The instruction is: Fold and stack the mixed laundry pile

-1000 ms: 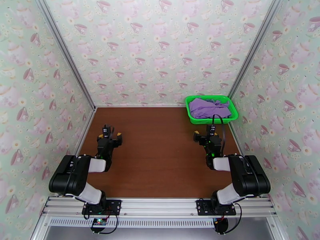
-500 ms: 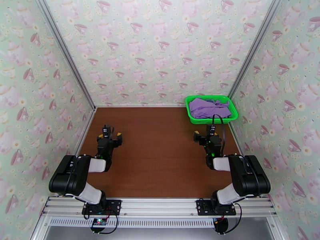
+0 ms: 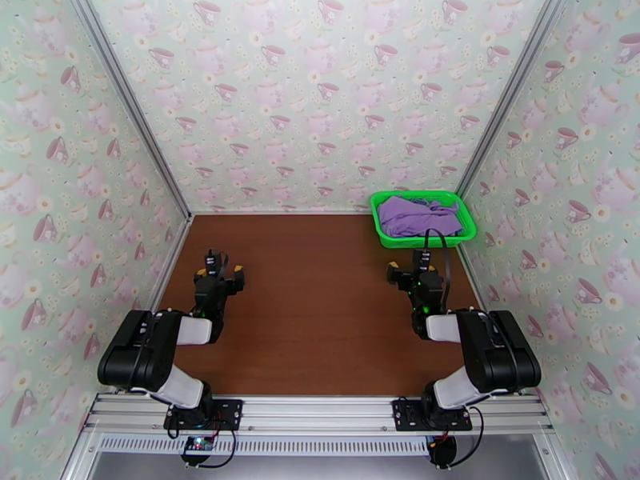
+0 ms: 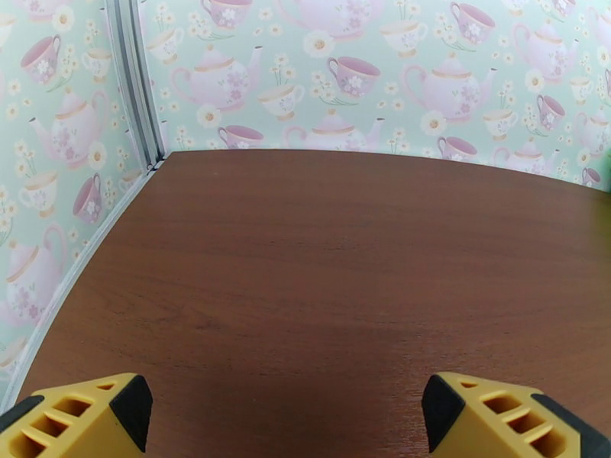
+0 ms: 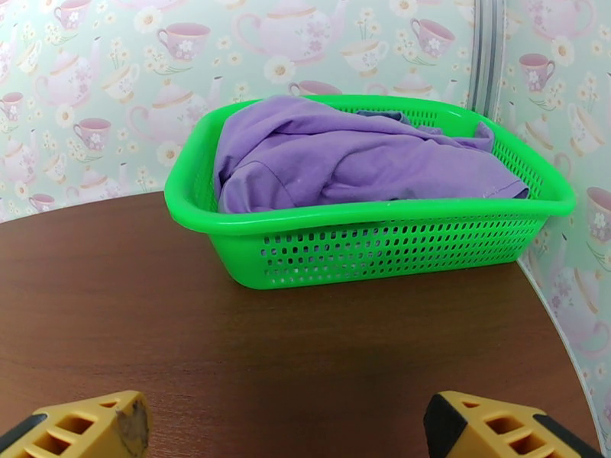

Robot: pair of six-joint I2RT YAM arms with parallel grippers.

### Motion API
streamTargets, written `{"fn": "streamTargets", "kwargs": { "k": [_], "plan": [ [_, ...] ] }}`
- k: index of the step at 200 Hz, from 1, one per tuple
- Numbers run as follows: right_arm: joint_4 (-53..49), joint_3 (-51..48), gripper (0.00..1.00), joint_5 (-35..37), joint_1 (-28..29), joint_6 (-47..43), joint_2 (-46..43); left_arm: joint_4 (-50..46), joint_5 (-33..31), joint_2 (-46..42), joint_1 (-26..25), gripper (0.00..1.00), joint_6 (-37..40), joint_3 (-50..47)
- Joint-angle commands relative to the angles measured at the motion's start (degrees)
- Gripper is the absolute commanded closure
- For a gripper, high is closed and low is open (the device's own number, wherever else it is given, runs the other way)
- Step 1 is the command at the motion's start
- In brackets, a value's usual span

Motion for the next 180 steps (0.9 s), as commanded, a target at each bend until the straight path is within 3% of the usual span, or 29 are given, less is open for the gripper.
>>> {"fn": "streamTargets", "kwargs": {
  "k": [1, 73, 85, 104, 115, 126, 149, 180],
  "plan": [
    [-0.29, -0.32, 0.00, 0.26, -0.02, -0.52, -0.06, 0.14, -0.05, -0.19, -0.18, 0.00, 0.64, 0.06],
    [0.12, -0.46, 0.00, -0.73, -0.45, -0.21, -0.29, 0.14, 0.00, -0.18, -0.19, 0.00, 0.64, 0.04],
    [-1.77, -1.13, 0.00, -1.52, -0.33, -0.72, -4.28, 0.80, -0.76, -0.97, -0.33, 0.00, 0.64, -0.37],
    [-24.27, 5.03, 0.00, 1.19, 0.07, 1.76, -18.03, -9.61, -7.27, -10.58, -3.56, 0.00, 2.33, 1.25],
    [-39.65, 12.10, 0.00, 5.38, 0.07, 4.78, -22.94, -21.79, -14.33, -16.78, -5.53, 0.00, 0.02, 6.05],
    [-51.97, 19.68, 0.00, 7.86, 0.00, 6.23, -24.27, -37.02, -16.04, -20.96, -5.63, 0.00, -6.02, 13.15],
    [-73.18, 38.52, 0.01, 7.23, -0.52, 8.35, -17.13, -58.03, -13.30, -21.05, -5.87, 0.00, -13.75, 26.44],
    [-90.28, 63.20, 0.00, 0.97, -1.77, 8.83, 0.98, -69.55, -1.32, -18.42, -7.07, 0.00, -19.29, 35.04]
  ]
}}
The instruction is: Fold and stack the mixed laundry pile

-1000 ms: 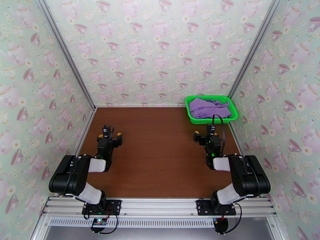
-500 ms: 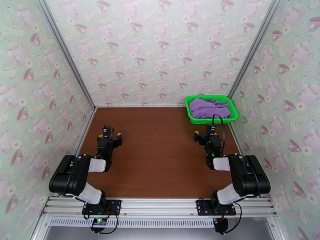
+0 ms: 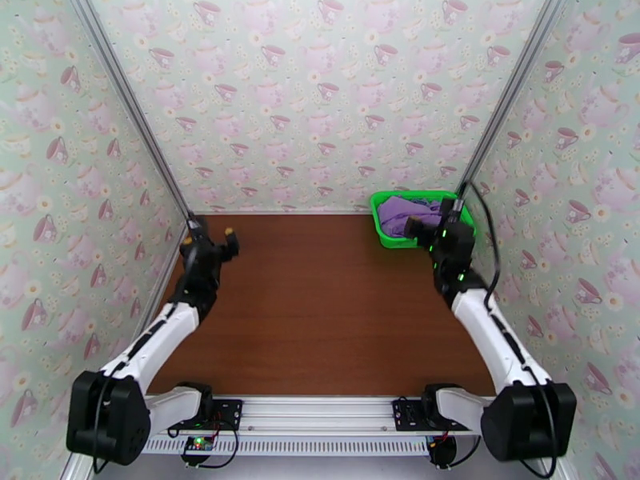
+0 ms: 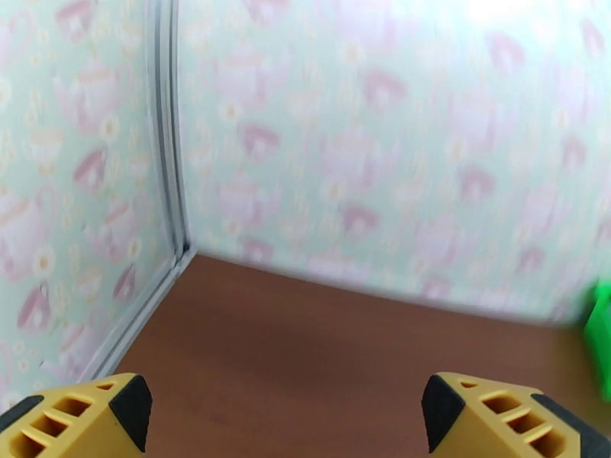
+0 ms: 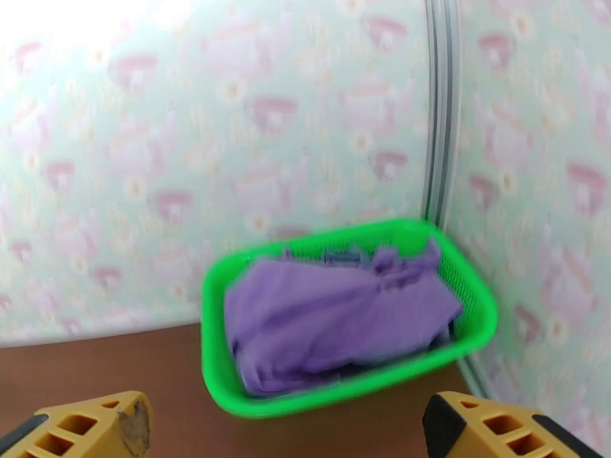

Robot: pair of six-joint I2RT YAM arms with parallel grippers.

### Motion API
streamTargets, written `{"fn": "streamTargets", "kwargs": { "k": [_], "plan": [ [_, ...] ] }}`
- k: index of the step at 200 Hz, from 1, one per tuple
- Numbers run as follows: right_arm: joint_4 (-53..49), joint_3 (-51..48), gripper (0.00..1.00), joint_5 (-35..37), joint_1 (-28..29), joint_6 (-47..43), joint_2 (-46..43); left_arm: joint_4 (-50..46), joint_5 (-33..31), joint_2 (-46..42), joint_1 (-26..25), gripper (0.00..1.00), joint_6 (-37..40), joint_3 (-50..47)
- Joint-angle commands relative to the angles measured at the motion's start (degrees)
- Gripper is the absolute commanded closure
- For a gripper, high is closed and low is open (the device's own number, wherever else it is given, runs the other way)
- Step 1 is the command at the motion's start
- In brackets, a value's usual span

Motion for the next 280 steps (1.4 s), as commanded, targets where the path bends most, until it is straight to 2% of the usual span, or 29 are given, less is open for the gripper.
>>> {"fn": "streamTargets", "kwargs": {
  "k": [1, 31, 64, 109, 129, 145, 154, 174, 177, 179, 185, 216, 280],
  "plan": [
    [-26.16, 13.39, 0.00, -3.69, -0.83, 1.97, 13.17, -20.39, 7.84, 2.11, -1.33, 0.00, -7.43, 2.94],
    [-34.68, 35.85, 0.14, -7.09, -1.90, 0.40, 32.81, -24.45, 11.23, 2.27, -4.73, 0.05, -9.20, 3.83],
    [-38.38, 53.07, 0.22, -10.48, -2.38, -0.12, 48.72, -28.45, 11.79, 3.04, -7.71, 0.14, -7.91, 6.73],
    [-34.61, 58.32, 0.24, -13.81, -2.38, 2.69, 58.45, -28.12, 9.47, 3.61, -10.79, 0.16, -6.27, 5.50],
    [-33.16, 59.49, 0.28, -15.78, -2.44, 4.78, 62.01, -28.13, 8.11, 4.13, -11.62, 0.16, -5.36, 5.58],
    [-31.81, 59.78, 0.37, -16.38, -2.41, 6.39, 63.92, -28.06, 7.28, 4.60, -11.99, 0.17, -4.74, 5.59],
    [-31.01, 59.74, 0.48, -16.96, -2.39, 6.97, 64.60, -27.92, 7.14, 4.81, -12.07, 0.18, -4.25, 5.65],
    [-29.88, 59.54, 0.80, -18.20, -2.39, 7.62, 64.51, -28.52, 6.43, 5.40, -12.43, 0.21, -3.67, 6.02],
    [-29.81, 59.38, 0.82, -18.22, -2.44, 7.62, 64.35, -28.57, 6.31, 5.46, -12.48, 0.21, -3.66, 6.10],
    [-29.69, 59.22, 0.89, -18.33, -2.40, 7.77, 64.08, -28.61, 6.25, 5.52, -12.49, 0.21, -3.60, 6.11],
    [-29.28, 58.67, 1.00, -18.35, -2.39, 7.86, 63.20, -28.73, 6.07, 5.54, -12.57, 0.22, -3.58, 6.20],
    [-26.38, 53.79, 1.00, -16.57, -2.42, 7.23, 54.93, -28.62, 5.96, 5.02, -13.10, 0.24, -3.58, 6.62],
    [-19.88, 46.53, 1.00, -15.27, -2.29, 5.68, 31.29, -29.14, 6.92, 3.87, -14.50, 0.24, -3.58, 8.05]
  ]
}}
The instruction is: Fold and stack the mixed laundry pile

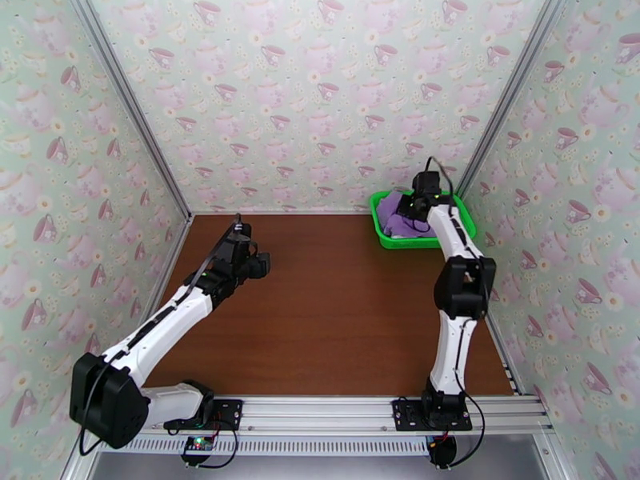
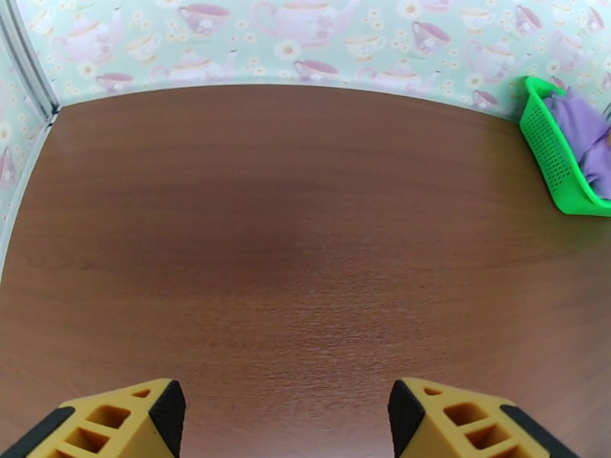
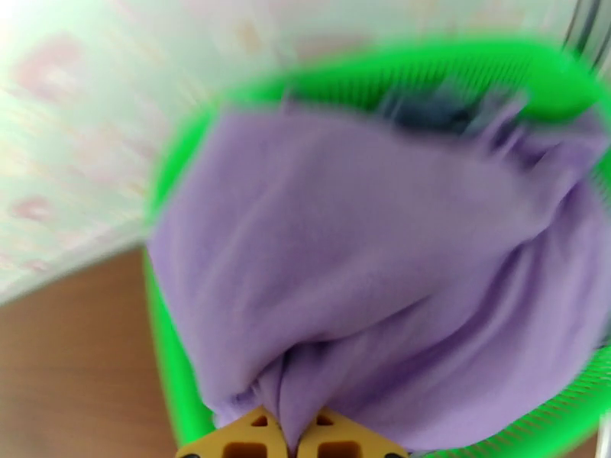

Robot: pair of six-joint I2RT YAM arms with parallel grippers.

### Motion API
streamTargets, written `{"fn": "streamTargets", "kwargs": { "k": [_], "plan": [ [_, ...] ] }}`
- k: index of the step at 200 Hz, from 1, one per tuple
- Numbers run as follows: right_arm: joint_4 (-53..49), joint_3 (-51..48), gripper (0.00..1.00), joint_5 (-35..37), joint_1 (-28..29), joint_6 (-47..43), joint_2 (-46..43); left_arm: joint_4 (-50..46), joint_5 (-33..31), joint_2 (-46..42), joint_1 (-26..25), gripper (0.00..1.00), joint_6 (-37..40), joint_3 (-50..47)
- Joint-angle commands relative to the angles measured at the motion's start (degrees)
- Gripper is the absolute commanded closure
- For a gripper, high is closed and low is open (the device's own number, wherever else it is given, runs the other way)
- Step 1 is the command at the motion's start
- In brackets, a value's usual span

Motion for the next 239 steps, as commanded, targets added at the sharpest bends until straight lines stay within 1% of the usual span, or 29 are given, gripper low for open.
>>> {"fn": "streamTargets", "kwargs": {
  "k": [1, 15, 30, 52, 89, 120, 158, 177, 217, 239],
  "plan": [
    [7.25, -0.05, 1.00, -0.61, 0.40, -0.83, -11.93, -0.64, -0.15, -1.19, -0.39, 0.24, 0.58, 1.99],
    [7.73, 0.65, 1.00, -0.95, 0.40, -0.99, -14.01, -0.67, 0.14, -1.16, -0.56, 0.24, 0.50, 1.89],
    [6.93, 2.10, 1.00, -0.32, 0.40, -1.78, -13.97, -0.59, 0.62, -1.24, -0.75, 0.24, 0.25, 1.66],
    [4.63, 4.65, 1.00, 2.14, 0.40, -3.31, -10.42, -0.17, 1.13, -1.20, -1.01, 0.24, -0.04, 1.03],
    [4.73, 6.68, 1.00, 6.00, 0.39, -4.00, -3.21, -0.65, 1.55, -1.00, -1.36, 0.24, 0.40, 0.51],
    [7.04, 9.76, 1.00, 8.53, 0.40, -3.17, -0.92, -1.09, 0.54, -1.22, -1.45, 0.24, 1.01, 0.63],
    [7.66, 20.64, 1.00, 13.73, 0.40, -2.86, 1.89, -1.01, -0.02, -0.55, -1.45, 0.25, 1.29, 1.81],
    [9.22, 24.65, 1.00, 16.95, 0.40, -2.77, 1.83, -0.82, 0.14, 0.06, -1.46, 0.25, 1.28, 2.40],
    [14.95, 26.15, 1.00, 25.03, 0.30, -3.08, 0.08, -0.01, 0.49, 1.51, -1.46, 0.25, 1.28, 2.95],
    [15.00, 26.25, 1.00, 26.57, 0.14, -3.29, 0.80, 0.38, 1.20, 2.48, -1.56, 0.25, 1.28, 2.81]
  ]
}}
